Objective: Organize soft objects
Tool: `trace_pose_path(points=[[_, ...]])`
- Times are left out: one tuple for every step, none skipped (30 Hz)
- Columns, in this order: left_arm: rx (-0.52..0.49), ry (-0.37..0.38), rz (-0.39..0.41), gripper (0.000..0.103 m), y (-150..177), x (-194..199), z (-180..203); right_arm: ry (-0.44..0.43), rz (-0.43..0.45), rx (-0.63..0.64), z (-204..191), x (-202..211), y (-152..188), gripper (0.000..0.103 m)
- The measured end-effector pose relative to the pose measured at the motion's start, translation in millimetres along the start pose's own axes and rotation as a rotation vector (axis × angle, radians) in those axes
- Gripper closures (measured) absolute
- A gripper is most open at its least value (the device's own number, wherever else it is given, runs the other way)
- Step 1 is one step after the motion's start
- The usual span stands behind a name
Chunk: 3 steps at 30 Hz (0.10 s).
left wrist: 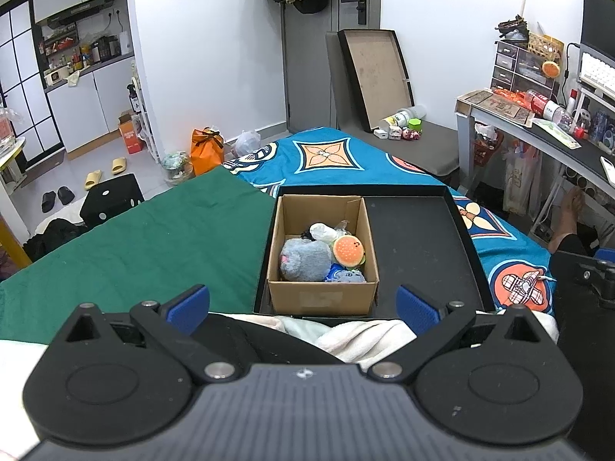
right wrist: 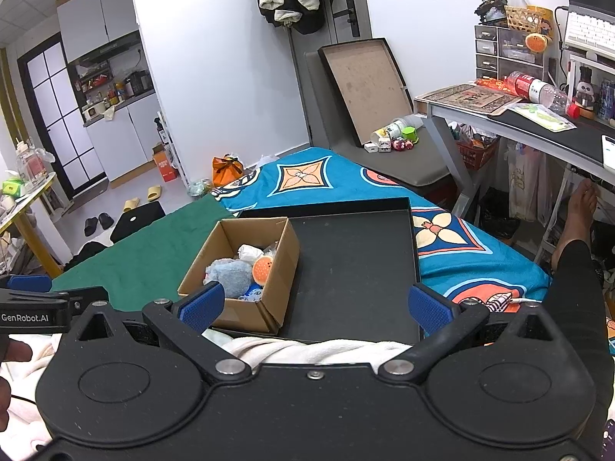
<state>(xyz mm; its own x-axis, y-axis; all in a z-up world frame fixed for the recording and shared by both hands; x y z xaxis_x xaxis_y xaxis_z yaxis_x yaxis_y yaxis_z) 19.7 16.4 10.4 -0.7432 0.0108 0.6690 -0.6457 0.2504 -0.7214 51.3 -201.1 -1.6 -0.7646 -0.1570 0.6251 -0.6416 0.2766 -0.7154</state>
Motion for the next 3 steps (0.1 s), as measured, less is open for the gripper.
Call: trace_pose_path(points=[[-0.002,-0.001,0.001,0.001,-0.1,-0.1,0.2,0.001,-0.001,-0.002,0.4,-0.5,0.2,0.000],[-0.005,-0.003,0.003,0.001,-0.3,0.0,0.7,0.001,0.000,-0.004,0.9,-0.9,0.5,0.000],[-0.006,-0.003,0.005,0.001,-0.5,0.1,0.6,0.001,0.001,-0.005,1.4,-1.2,0.7,0.000]])
Point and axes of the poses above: each gripper's, at about its wrist camera, not at the fingertips, and x roughly against the way its jaws point, z to its right, y to its underside, the point moved 3 cm from there along -x, roughly the way its jaws point, and after that the axes turned 11 degrees about -x, right-handed, at the moved point
